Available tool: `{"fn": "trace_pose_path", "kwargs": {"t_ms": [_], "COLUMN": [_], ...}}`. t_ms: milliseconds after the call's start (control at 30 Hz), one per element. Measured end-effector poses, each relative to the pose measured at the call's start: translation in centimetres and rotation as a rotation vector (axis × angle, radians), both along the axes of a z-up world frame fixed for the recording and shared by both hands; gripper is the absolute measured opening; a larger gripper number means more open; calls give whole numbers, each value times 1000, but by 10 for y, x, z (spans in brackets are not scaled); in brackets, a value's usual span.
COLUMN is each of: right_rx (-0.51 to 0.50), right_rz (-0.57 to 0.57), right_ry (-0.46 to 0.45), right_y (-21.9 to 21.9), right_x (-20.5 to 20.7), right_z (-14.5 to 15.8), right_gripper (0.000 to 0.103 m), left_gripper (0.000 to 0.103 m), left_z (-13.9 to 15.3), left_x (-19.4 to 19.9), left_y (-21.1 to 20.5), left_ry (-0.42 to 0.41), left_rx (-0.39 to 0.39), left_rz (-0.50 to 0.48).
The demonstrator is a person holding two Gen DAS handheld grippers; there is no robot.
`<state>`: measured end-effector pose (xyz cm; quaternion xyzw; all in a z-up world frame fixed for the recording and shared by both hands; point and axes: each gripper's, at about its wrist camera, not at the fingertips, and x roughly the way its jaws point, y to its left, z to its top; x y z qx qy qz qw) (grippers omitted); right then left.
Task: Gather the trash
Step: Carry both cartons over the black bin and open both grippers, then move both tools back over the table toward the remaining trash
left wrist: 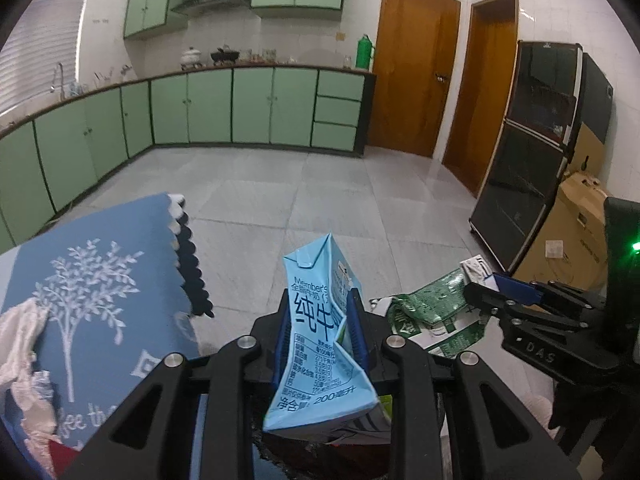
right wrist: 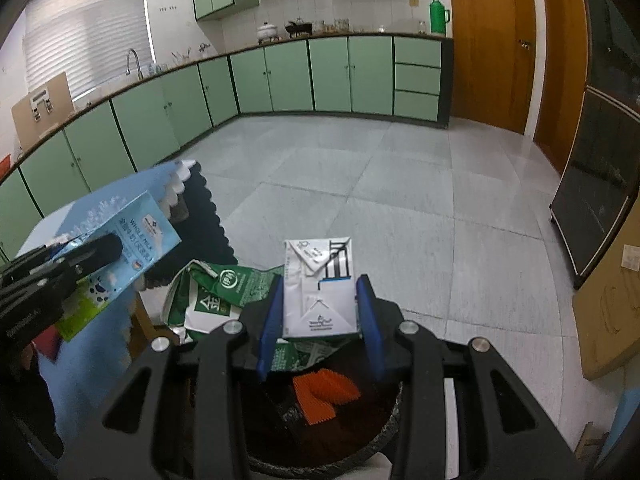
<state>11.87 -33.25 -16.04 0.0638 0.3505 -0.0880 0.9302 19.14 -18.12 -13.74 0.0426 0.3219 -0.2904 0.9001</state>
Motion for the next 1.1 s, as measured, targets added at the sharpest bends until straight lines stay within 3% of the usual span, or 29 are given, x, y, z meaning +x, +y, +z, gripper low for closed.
{"fn": "trace_pose_path", "kwargs": {"t_ms": [67,133,200,300,367,533,667,1100], "right_rx": [-4,-11,-17,-20,-31,-9,29,108], "right_rz": [-8,-10,-21,-42,-58,-65,-25,261], "right_ry": [11,23,26,18,-2,-43,-98,-199], "right_y": [3,3,1,-4,-1,12,36,161], "right_x": [2,4,5,5,1,-5,-8,0], "right_z": [-5,-9,-11,-8,-3,16,37,78], "right_gripper": [42,51,56,73,91,93,94,94], "left_gripper": [33,56,59,63,65,75,77,77], "left_z": [-3,-3,-2,2,8,30,48,83], "left_x": [3,5,5,4,2,-12,-25,-65], "left_y": [-2,-3,0,8,16,49,86,239], "left_ry": [17,36,35,28,11,-67,-100,-185], "left_rx": [-1,-10,-22,-27,-27,-2,1,64], "left_rz": [-7,-10,-7,12,34,108,175,503]}}
